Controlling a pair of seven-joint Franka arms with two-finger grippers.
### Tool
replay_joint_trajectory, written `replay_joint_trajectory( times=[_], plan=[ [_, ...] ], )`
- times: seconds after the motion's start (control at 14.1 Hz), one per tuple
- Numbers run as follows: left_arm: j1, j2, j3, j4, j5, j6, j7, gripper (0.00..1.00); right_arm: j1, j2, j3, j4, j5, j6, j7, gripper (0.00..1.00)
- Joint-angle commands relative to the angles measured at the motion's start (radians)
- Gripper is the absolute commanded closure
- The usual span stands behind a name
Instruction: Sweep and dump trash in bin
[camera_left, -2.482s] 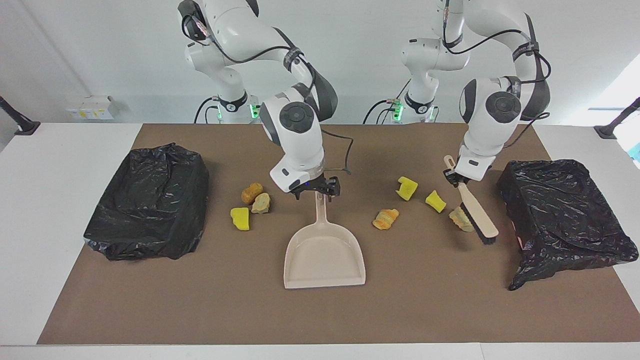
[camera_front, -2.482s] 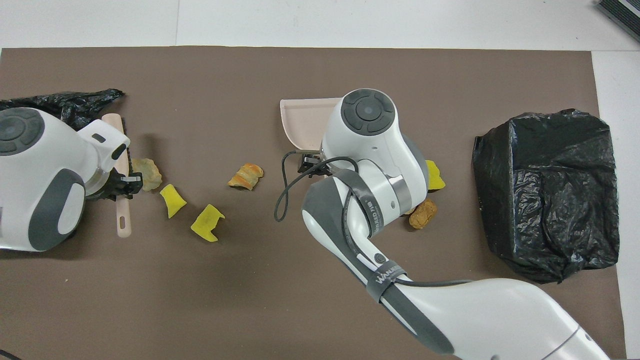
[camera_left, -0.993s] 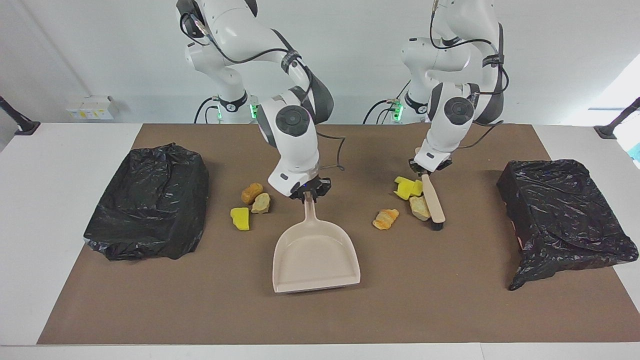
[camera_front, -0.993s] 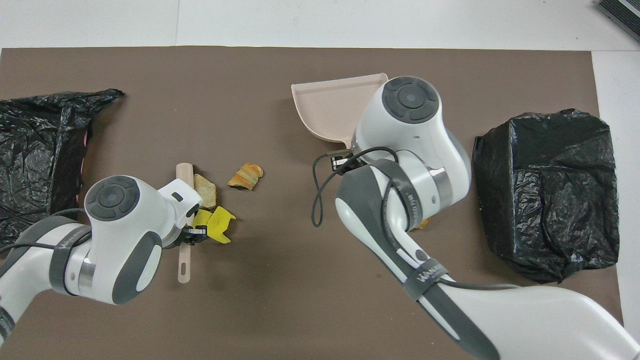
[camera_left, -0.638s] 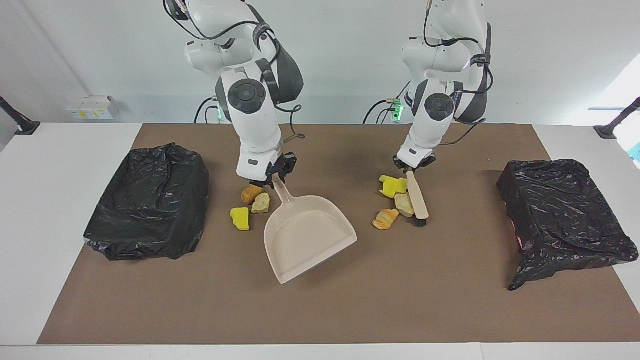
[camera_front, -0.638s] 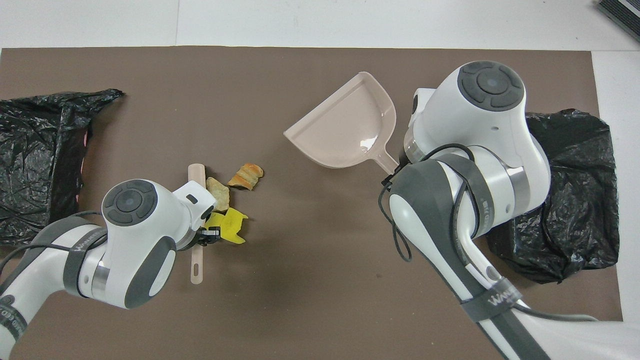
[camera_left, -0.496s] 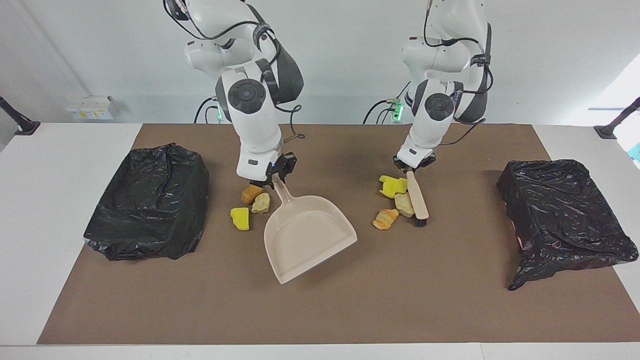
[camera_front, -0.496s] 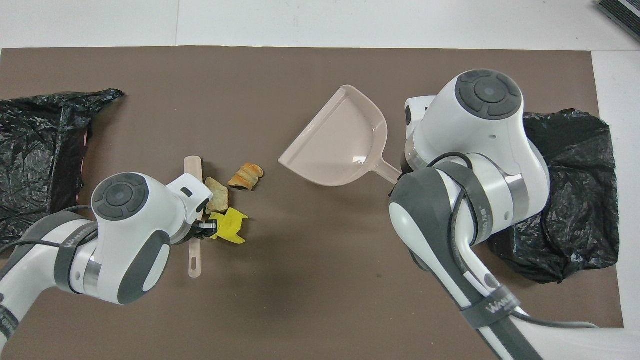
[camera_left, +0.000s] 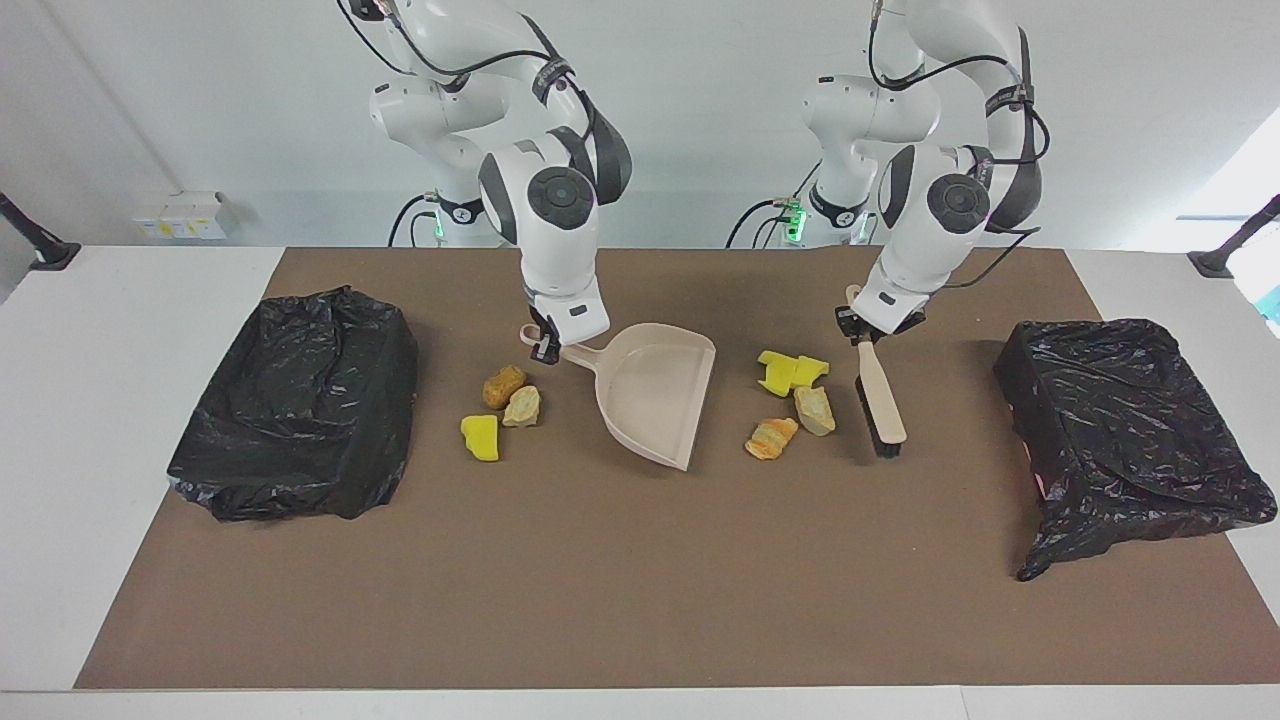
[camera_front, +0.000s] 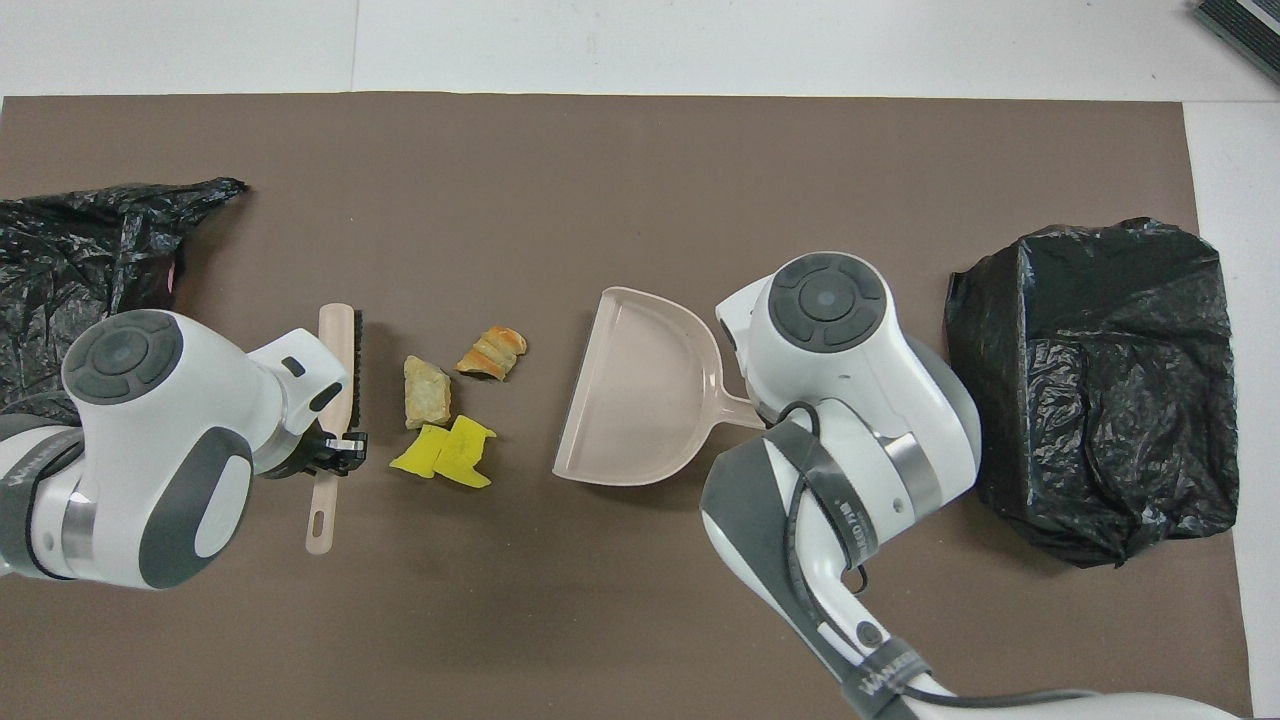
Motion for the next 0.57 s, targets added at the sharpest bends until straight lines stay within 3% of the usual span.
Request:
replay_joint_trajectory(
  times=[0.0, 0.21, 0.5],
  plan=[
    [0.007, -0.051, -0.005, -0.074, -0.014, 0.010, 0.020, 1.00, 0.032, -0.047, 0.002, -0.075, -0.036, 0.022, 0.029, 1.00],
    [-0.017, -0.051, -0.008, -0.098, -0.015, 0.018, 0.012, 1.00, 0.046, -0.038, 0.002, -0.118, -0.039, 0.117, 0.085, 1.00],
    [-0.138, -0.045, -0.009, -0.145, -0.040, 0.091, -0.109, 1.00, 0.100, -0.012, 0.002, -0.117, -0.068, 0.120, 0.174, 1.00]
  ],
)
